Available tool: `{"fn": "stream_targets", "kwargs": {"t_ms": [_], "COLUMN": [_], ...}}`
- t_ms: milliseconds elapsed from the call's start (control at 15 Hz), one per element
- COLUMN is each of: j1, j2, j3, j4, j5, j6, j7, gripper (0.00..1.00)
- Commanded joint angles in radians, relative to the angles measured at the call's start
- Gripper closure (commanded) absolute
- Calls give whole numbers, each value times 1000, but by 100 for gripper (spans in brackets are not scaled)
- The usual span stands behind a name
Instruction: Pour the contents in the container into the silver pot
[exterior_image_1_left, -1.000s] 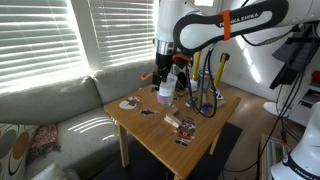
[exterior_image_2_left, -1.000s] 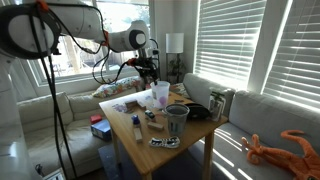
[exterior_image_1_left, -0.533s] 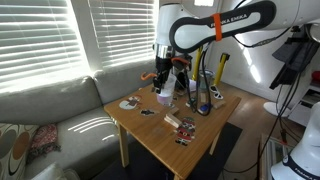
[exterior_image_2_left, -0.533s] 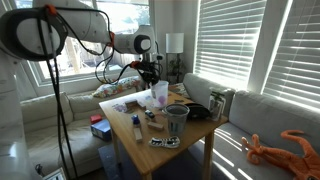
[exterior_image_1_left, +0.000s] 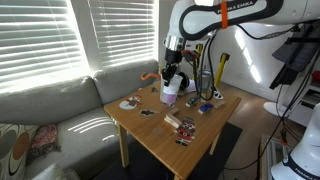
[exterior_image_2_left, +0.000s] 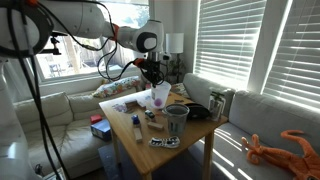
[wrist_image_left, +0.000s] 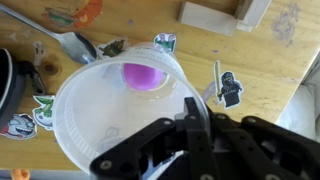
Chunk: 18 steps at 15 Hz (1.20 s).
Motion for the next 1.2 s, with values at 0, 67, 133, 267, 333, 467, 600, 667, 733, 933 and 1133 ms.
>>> {"fn": "stream_targets", "kwargs": {"t_ms": [0, 67, 133, 267, 333, 467, 600, 667, 733, 933, 1133], "j1": [-28, -37, -41, -51, -54, -41, -44, -44, -42, -39, -39], "j2": [-168, -211, -245, -336, -375, -299, -360, -377, -386, -388, -388], "j3": [-36, -51, -67, -106, -128, -132, -161, -166, -166, -164, -164], "j4": [-169, -215, -250, -351, -396, -307, -375, -394, -404, -414, -414], "j5": [113, 156, 178, 237, 266, 224, 251, 254, 256, 258, 258], "j6": [21, 17, 17, 43, 62, 26, 43, 47, 53, 60, 60], "j7": [-87, -116, -134, -180, -203, -172, -201, -204, -204, -204, -204], "gripper": [99, 99, 99, 99, 99, 96, 96, 96, 96, 96, 96]}}
